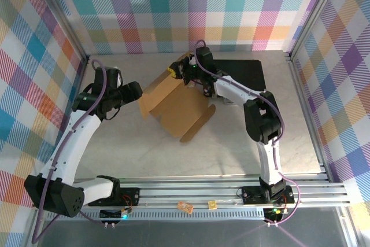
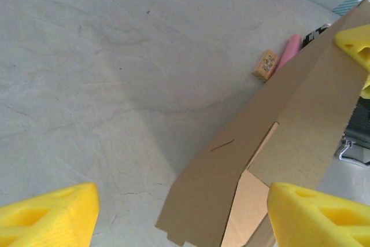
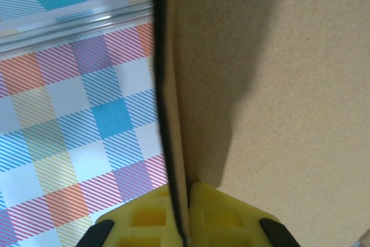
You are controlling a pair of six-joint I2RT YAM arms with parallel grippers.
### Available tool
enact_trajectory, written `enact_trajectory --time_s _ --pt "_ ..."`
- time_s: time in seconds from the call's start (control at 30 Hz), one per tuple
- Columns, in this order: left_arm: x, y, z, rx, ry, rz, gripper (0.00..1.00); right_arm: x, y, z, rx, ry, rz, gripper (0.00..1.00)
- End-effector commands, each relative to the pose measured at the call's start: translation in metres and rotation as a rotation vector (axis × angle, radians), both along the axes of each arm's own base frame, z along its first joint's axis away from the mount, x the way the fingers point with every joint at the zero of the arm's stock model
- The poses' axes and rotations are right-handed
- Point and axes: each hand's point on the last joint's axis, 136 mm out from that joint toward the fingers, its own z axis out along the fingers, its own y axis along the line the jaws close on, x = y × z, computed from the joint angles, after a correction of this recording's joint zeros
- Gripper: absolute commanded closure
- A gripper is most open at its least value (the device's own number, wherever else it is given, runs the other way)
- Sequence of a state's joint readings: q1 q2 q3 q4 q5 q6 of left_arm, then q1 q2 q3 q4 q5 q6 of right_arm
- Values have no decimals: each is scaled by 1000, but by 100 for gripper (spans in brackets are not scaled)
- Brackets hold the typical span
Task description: Fold the paper box
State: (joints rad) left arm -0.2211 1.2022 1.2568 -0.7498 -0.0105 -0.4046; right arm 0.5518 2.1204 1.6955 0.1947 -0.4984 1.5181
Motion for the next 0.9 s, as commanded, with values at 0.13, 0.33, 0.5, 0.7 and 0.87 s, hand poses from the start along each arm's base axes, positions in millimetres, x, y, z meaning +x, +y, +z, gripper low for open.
enact_trajectory --time_s 0.13,0.33,0.5,0.7,0.87 --pt "-2 -3 -10 -2 13 -13 26 8 15 -11 54 -51 78 100" --pt "-25 16 -51 135 62 -58 58 15 19 -15 91 -71 135 100" --pt "-24 26 -74 127 44 -59 71 12 13 -23 79 -78 178 100" --pt "-4 -8 -93 29 -10 -208 76 11 12 -35 82 -64 186 100" --pt "0 -27 -96 16 -75 -293 72 10 13 -40 82 -53 189 100"
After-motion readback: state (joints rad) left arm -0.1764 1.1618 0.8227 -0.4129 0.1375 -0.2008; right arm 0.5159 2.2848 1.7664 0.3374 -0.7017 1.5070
